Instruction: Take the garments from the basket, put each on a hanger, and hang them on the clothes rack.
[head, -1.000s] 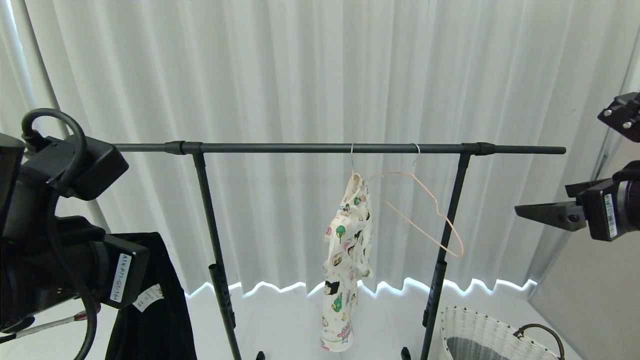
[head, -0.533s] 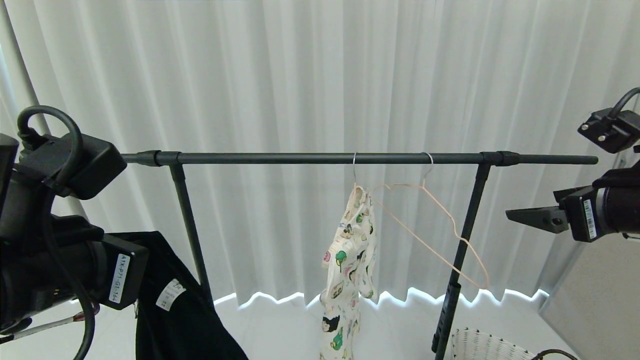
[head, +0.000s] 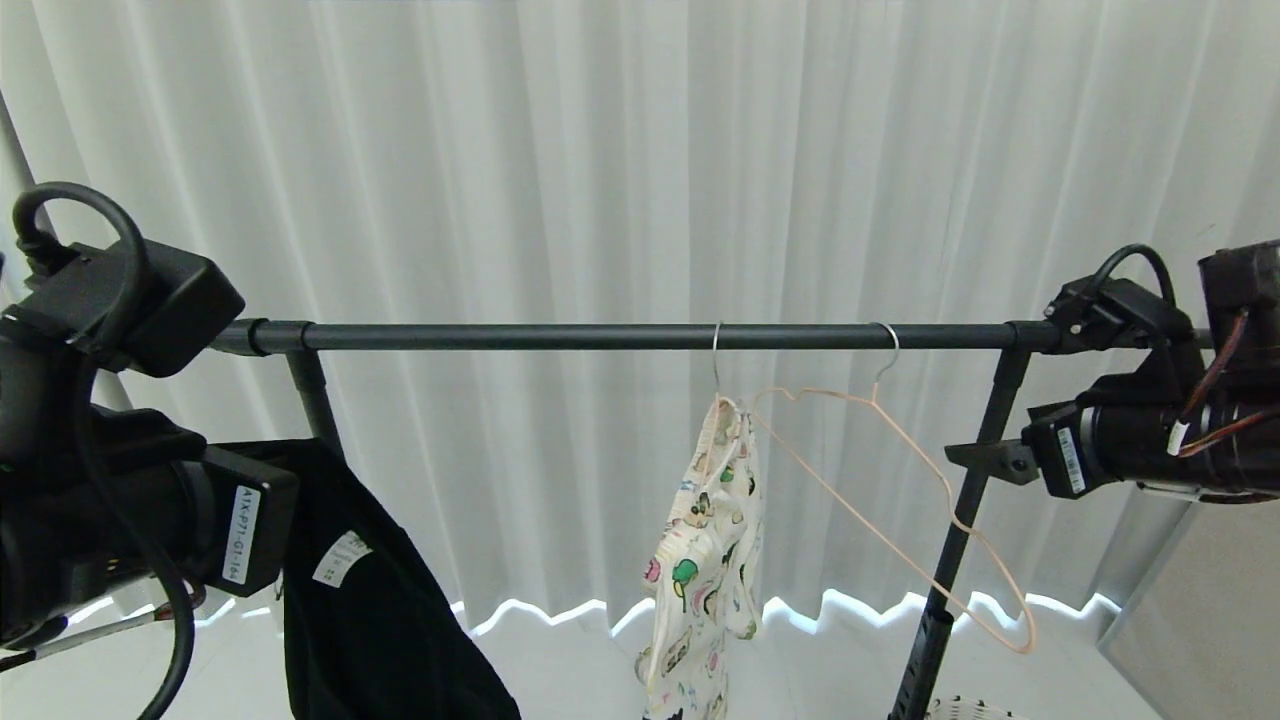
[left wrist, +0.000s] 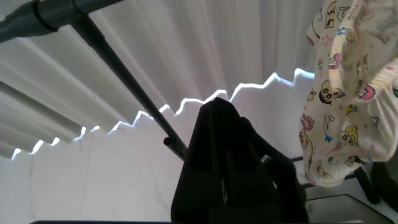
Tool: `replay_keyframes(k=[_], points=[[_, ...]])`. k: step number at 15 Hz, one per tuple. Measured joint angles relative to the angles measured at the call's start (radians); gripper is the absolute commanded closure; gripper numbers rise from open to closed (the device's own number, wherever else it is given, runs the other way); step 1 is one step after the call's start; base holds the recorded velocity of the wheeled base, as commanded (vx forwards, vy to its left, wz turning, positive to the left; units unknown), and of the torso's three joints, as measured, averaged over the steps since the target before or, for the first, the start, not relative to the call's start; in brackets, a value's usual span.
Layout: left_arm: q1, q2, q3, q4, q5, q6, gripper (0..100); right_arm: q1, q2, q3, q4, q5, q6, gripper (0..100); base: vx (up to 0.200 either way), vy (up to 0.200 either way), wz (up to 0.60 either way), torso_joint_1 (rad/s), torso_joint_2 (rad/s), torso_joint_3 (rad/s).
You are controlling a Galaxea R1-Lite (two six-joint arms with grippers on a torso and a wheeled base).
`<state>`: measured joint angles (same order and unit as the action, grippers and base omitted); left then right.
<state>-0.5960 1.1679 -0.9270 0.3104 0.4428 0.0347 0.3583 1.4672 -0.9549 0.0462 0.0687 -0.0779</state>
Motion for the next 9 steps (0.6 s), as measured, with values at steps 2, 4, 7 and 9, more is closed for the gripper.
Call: replay_keyframes(k=[2,4,7,9], points=[[0.0,-0.011,0.006,-0.001,0.0,0.005,100,0.001,0.057,0.057,-0.095,0.004,0.001,0,0.0,0.0,0.0,0.0,0.0,0.0],[0.001,-0.019,0.008,-0.001,0.0,0.005,100,0.0,0.115,0.096,-0.175,0.022,0.002,0,0.0,0.0,0.0,0.0,0.0,0.0],[0.0,-0.029,0.017,0.0,0.0,0.005,100,-0.001,0.208,0.112,-0.254,0.046,0.003,0,0.0,0.0,0.0,0.0,0.0,0.0],[-0.008,-0.033,0.025,0.0,0.0,0.005,100,-0.007,0.257,0.113,-0.282,0.053,0.003,0,0.0,0.0,0.0,0.0,0.0,0.0]])
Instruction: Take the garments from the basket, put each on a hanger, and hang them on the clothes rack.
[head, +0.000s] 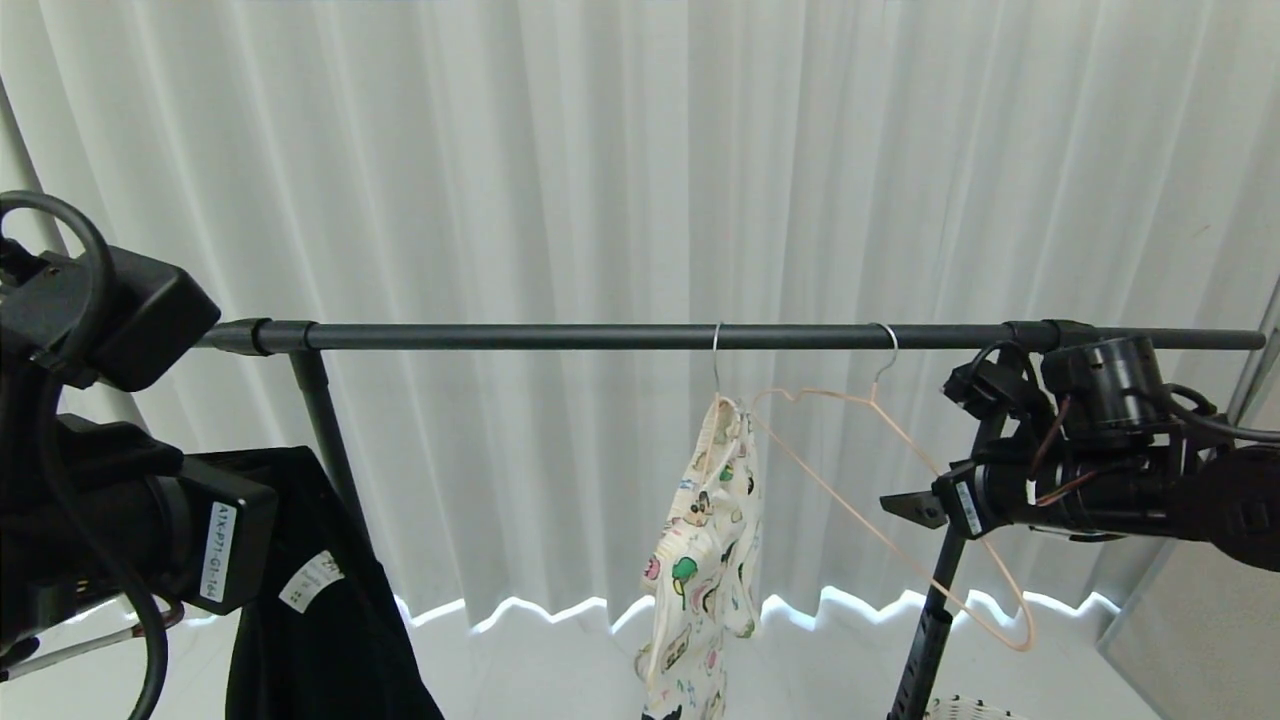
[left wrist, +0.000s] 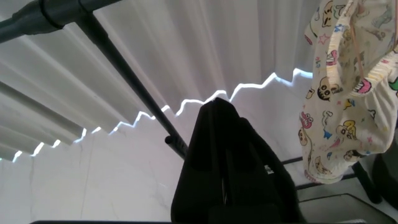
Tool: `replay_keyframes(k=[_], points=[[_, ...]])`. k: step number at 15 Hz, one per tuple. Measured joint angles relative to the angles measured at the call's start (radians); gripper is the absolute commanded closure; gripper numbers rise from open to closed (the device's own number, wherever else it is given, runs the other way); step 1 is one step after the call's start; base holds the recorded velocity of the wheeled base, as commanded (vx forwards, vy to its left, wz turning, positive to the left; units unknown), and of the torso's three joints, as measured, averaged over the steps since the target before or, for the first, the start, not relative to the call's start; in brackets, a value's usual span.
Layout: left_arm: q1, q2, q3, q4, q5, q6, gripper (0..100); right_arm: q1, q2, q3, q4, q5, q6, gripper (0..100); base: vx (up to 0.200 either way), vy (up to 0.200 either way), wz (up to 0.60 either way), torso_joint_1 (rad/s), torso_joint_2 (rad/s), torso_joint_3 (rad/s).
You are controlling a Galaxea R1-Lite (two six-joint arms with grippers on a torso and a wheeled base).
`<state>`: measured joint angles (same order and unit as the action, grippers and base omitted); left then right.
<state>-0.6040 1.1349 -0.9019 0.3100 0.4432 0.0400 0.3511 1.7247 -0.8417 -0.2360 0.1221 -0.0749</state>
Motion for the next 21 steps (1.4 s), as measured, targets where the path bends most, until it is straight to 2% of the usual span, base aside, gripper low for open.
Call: replay_keyframes(k=[1,2,13,17,21], points=[[-0.003,-0.001,0.003,0.0,0.0,0.0,100,-0.003,0.019,0.0,-0.015,0.001,0.0,0,0.0,0.0,0.0,0.0,0.0,0.0],[-0.006,-0.001,0.004,0.0,0.0,0.0,100,-0.006,0.033,-0.001,-0.027,0.001,0.001,100,0.0,0.0,0.0,0.0,0.0,0.0],[-0.009,-0.003,0.021,0.0,-0.001,-0.001,100,-0.018,0.048,-0.002,-0.069,0.012,0.004,100,0.0,0.0,0.0,0.0,0.0,0.0],[-0.009,-0.011,0.021,0.0,0.0,-0.001,100,-0.017,-0.024,0.006,-0.073,0.012,0.043,100,0.0,0.0,0.0,0.0,0.0,0.0],[-0.009,-0.022,0.021,0.0,0.0,0.0,100,-0.017,-0.131,0.079,-0.072,0.01,0.047,100,0.0,0.0,0.0,0.0,0.0,0.0]])
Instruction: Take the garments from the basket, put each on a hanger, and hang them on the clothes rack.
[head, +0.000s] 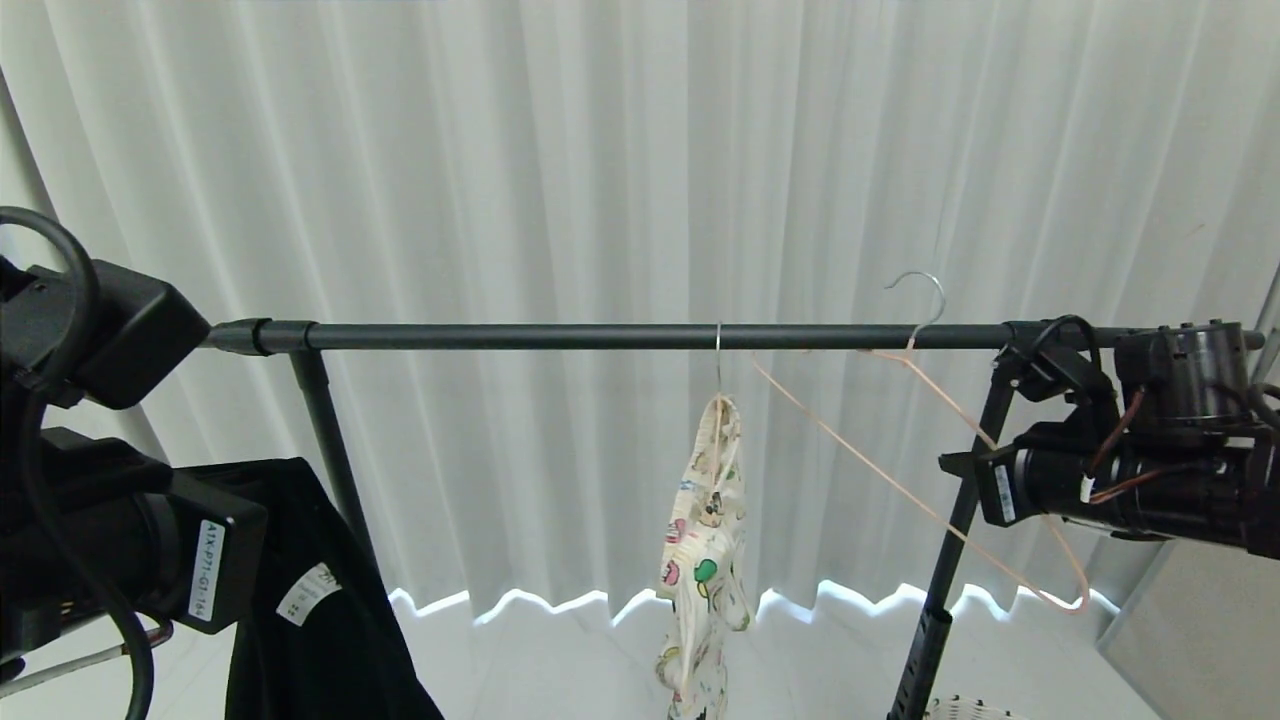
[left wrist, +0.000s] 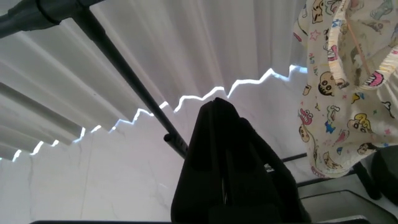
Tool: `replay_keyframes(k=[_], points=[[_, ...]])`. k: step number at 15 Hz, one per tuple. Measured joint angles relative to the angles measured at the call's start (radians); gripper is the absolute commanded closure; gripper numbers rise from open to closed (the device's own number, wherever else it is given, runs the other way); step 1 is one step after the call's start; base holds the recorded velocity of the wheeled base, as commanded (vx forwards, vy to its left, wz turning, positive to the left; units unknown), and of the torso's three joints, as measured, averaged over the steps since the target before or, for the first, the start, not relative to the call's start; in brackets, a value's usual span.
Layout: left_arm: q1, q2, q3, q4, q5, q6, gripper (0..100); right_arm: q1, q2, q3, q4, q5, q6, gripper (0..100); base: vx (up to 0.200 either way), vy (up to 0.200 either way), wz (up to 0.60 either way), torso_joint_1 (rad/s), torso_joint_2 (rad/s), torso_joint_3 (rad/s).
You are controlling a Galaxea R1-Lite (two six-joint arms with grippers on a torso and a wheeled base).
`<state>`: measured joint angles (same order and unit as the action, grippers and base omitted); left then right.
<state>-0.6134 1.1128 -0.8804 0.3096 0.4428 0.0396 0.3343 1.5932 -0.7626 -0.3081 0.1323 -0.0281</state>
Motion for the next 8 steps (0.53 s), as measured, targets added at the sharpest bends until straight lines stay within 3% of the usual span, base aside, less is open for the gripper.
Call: replay_keyframes(k=[1,8], points=[[0.0,-0.003,0.0,0.0,0.001,0.0,100,0.0,-0.034,0.033,0.0,-0.002,0.0,100,0.0,0.0,0.0,0.0,0.0,0.0],[0.0,-0.017,0.0,0.0,0.02,0.0,100,0.0,-0.285,0.227,0.032,-0.01,-0.005,100,-0.2,0.0,0.0,0.002,0.0,0.002]])
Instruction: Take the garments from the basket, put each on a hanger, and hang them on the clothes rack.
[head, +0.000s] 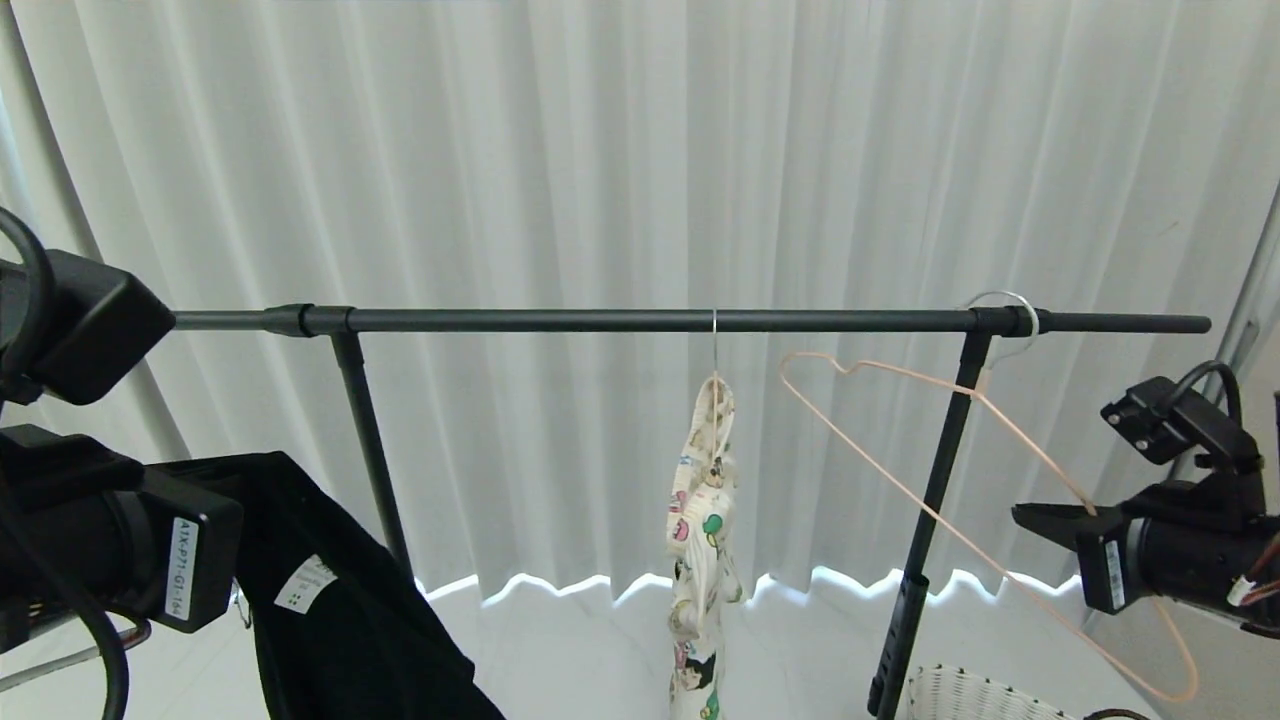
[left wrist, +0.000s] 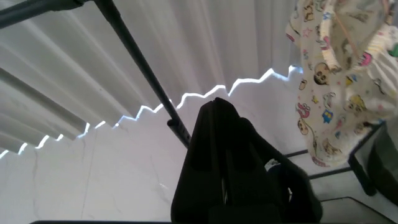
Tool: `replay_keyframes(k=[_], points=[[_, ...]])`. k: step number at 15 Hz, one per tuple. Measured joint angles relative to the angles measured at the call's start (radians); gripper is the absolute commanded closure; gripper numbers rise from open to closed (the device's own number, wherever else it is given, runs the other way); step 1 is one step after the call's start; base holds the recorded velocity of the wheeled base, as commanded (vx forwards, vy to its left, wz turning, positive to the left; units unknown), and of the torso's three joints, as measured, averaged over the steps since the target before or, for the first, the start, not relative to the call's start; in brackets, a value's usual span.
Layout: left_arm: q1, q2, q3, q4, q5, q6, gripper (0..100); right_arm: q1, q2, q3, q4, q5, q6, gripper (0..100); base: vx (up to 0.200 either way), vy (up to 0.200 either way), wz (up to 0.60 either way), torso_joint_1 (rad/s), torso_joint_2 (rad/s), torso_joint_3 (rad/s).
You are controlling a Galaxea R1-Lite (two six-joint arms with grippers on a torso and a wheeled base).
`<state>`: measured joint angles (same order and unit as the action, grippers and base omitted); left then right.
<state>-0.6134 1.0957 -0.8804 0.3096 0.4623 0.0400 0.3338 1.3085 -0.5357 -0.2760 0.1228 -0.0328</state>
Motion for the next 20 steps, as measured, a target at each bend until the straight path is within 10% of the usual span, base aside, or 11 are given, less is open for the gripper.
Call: replay_keyframes(k=[10,16,20], points=[[-0.001,0.014,0.033,0.0,-0.002,-0.001,100,0.038,-0.205,0.025,0.118,0.009,0.0,100,-0.18,0.0,0.0,0.002,0.0,0.002],[-0.035,0.082,0.033,-0.003,0.0,-0.025,100,0.257,-0.226,0.023,0.131,0.009,0.01,100,0.0,0.0,0.0,0.0,0.0,0.0],[-0.034,0.274,-0.118,-0.01,0.073,-0.206,100,0.488,-0.218,0.005,0.142,0.008,0.159,100,0.0,0.0,0.0,0.0,0.0,0.0]])
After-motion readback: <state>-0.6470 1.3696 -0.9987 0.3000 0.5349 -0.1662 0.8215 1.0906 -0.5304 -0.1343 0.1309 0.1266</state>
